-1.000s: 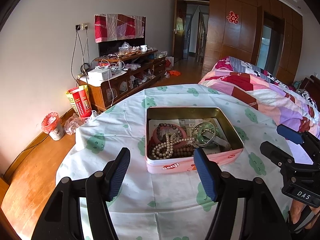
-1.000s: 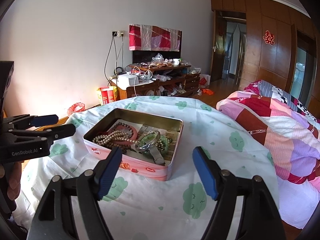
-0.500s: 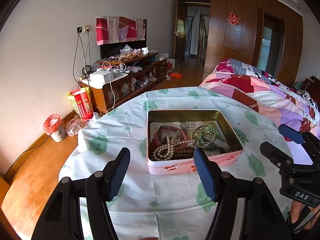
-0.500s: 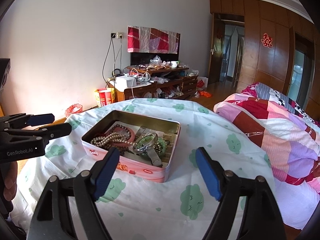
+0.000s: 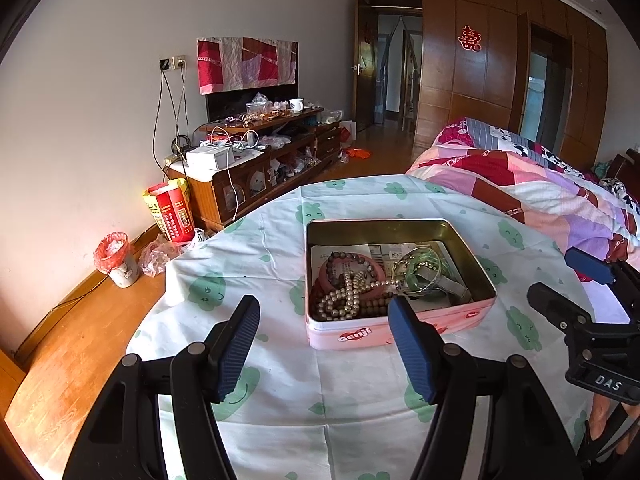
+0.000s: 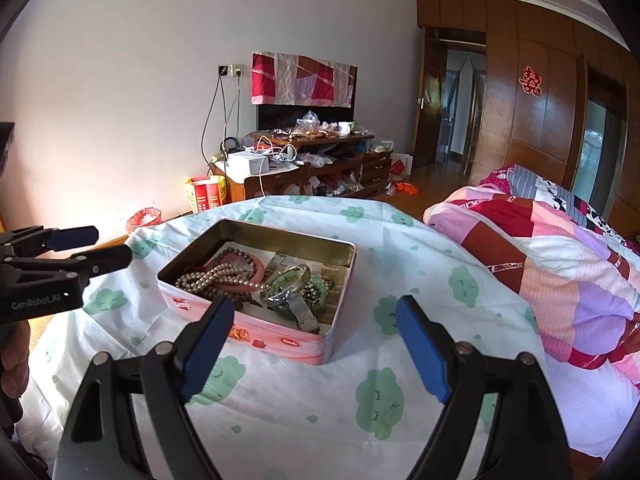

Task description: Organize jewelry

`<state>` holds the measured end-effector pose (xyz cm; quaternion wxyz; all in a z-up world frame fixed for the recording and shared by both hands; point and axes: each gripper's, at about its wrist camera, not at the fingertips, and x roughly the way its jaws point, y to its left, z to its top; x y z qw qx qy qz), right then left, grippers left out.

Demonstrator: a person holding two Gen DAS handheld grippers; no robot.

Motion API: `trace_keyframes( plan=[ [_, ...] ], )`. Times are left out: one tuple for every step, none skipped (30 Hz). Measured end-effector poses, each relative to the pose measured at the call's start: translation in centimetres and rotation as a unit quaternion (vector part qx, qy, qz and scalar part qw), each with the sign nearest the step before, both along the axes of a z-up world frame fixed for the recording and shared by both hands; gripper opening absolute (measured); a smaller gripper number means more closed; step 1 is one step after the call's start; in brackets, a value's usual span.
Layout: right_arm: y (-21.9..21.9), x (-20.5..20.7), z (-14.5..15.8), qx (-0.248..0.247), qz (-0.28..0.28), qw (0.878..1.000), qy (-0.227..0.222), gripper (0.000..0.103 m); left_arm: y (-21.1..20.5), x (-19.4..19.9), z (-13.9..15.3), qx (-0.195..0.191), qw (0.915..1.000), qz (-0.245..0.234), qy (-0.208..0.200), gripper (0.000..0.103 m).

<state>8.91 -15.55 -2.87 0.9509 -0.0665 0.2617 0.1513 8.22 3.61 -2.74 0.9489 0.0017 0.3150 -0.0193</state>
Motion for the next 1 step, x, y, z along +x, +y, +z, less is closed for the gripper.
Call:
trace_keyframes(
  plan=[
    [-0.06, 0.07, -0.16, -0.001, -0.001, 1.0, 0.001, 0.085, 0.01, -0.01, -0.02, -0.002, 1.0, -0.001, 0.001, 0.067]
  ],
)
